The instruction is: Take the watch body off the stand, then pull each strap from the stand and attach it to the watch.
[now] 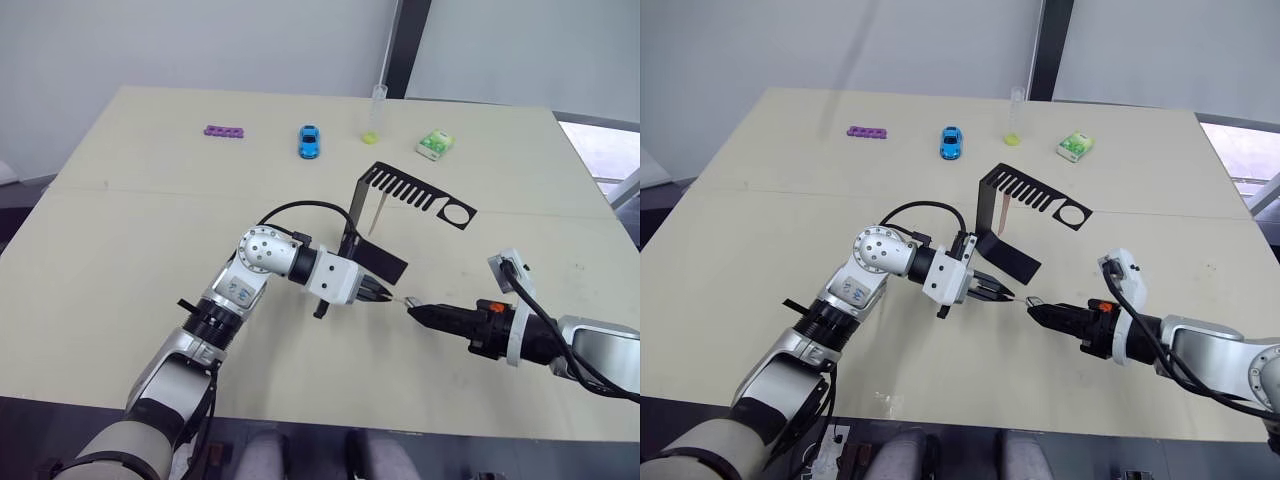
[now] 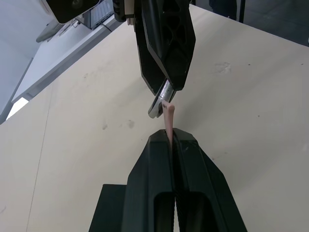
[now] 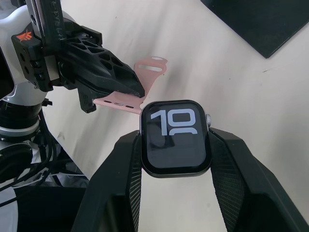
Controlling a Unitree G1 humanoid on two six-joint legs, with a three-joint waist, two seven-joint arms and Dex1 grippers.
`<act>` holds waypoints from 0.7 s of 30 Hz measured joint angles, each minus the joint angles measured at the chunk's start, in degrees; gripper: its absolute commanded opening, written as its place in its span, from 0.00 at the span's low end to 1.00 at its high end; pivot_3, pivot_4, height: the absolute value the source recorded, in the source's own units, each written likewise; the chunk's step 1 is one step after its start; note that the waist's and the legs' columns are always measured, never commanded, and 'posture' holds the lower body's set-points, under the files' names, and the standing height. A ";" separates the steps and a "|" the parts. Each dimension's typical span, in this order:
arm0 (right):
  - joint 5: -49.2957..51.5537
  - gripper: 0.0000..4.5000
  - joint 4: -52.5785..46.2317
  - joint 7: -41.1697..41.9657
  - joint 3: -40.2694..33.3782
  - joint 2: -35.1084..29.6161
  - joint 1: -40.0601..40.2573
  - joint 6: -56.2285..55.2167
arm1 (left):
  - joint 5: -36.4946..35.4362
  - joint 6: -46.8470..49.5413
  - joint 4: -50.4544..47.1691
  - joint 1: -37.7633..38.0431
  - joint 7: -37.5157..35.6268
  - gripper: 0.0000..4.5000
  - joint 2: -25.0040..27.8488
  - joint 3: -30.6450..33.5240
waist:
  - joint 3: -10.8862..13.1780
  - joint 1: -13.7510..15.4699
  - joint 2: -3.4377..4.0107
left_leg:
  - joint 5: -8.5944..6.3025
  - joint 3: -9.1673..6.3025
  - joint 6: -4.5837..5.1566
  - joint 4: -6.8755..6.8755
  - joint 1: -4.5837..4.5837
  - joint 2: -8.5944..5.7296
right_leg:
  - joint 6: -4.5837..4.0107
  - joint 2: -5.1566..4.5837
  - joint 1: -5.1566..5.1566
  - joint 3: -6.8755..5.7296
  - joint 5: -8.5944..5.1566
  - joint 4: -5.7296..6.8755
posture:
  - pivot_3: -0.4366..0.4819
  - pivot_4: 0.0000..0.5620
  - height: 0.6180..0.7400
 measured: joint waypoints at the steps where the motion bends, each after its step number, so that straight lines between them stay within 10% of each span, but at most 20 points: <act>1: 0.00 0.33 0.00 -0.02 0.10 0.00 0.00 0.00 | 0.07 -0.01 0.00 0.00 0.00 0.00 0.01 0.00 | 0.00 -0.01 0.00 | 0.00 0.00 0.00 0.00 0.00 0.00 | 0.00 0.00 0.00 0.00 0.00 0.00 | 0.48 0.27 1.00; 21: 0.59 0.33 -0.01 -0.26 1.32 -0.74 -1.11 -0.01 | 0.46 0.23 2.09 -1.10 0.51 0.00 -0.50 -0.01 | 0.00 -0.01 0.00 | 0.00 0.00 0.00 0.00 0.00 0.00 | 0.00 0.00 0.00 0.00 0.00 -0.02 | 0.48 0.27 1.00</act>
